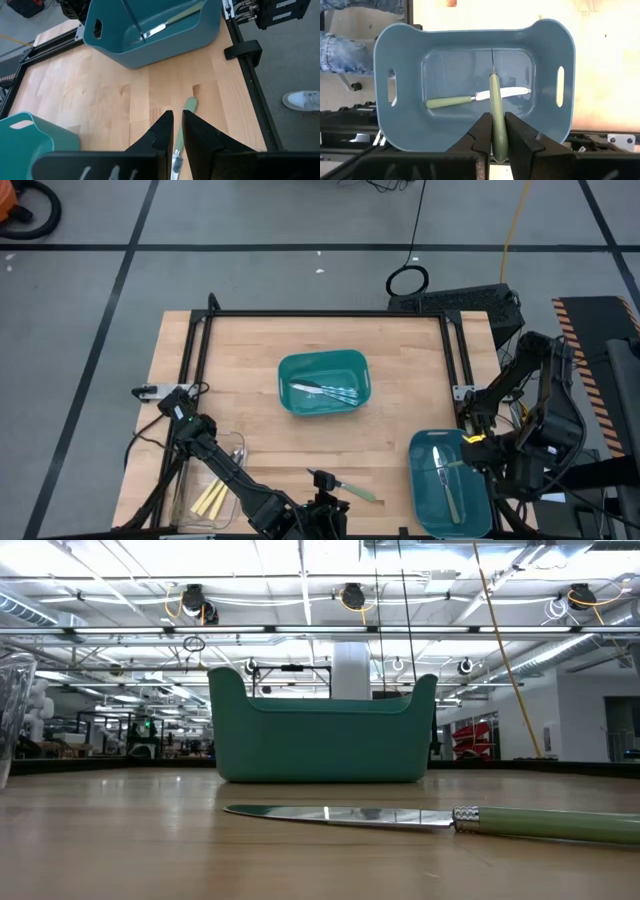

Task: Sort silverware by color (type)
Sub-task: Put the left green knife into the blue bin, then put the green knife into the blue bin

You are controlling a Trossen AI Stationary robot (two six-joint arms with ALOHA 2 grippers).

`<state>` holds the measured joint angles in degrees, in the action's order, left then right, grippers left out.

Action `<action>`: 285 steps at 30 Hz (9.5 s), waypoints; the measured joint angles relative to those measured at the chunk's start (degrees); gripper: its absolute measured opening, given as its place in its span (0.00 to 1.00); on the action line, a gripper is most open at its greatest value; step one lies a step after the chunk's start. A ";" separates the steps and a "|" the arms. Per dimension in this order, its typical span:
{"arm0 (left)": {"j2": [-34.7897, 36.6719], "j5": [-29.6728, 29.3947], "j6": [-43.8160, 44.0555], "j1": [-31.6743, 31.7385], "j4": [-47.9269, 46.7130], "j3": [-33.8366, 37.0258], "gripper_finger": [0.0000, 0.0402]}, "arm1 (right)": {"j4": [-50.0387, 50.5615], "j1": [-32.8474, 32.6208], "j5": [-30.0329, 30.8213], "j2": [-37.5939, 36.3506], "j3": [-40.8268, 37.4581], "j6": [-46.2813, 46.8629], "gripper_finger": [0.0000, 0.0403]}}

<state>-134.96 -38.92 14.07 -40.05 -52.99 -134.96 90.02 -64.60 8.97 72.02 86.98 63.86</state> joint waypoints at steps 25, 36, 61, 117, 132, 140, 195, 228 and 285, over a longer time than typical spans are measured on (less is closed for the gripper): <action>-0.02 0.09 1.11 0.95 0.04 0.00 0.12 | -0.04 -0.39 -7.44 1.32 -10.01 7.41 0.39; -0.07 0.67 5.12 1.27 -1.31 0.00 0.12 | -3.05 -0.71 -3.25 1.30 -10.01 13.65 0.41; -7.42 10.85 16.48 1.08 -9.78 -0.04 0.23 | -36.48 -2.76 52.94 18.89 -9.94 -10.08 0.40; -15.45 21.44 -7.92 12.43 -0.46 -0.09 0.06 | -40.49 1.16 50.72 25.87 -9.94 -9.84 0.40; -15.08 18.49 -7.84 11.58 -1.31 0.04 0.06 | -40.39 1.16 50.58 25.87 -9.94 -8.87 0.40; -15.04 18.04 -8.24 11.54 -1.68 0.04 0.06 | -40.37 1.16 50.69 25.87 -9.94 -8.98 0.40; -12.02 9.73 12.93 2.99 -23.64 0.00 0.06 | -61.11 24.90 7.43 41.86 -15.18 -9.39 0.13; -6.11 16.39 13.29 0.87 -28.77 -0.01 0.07 | -63.89 22.86 6.18 41.65 -15.47 -13.16 0.06; -6.87 25.95 7.36 6.60 -10.20 12.85 0.31 | -66.05 21.66 7.48 41.69 -15.52 -14.85 0.06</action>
<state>-141.83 -12.97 21.43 -33.45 -63.19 -122.10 23.97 -42.94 16.45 113.71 71.46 49.02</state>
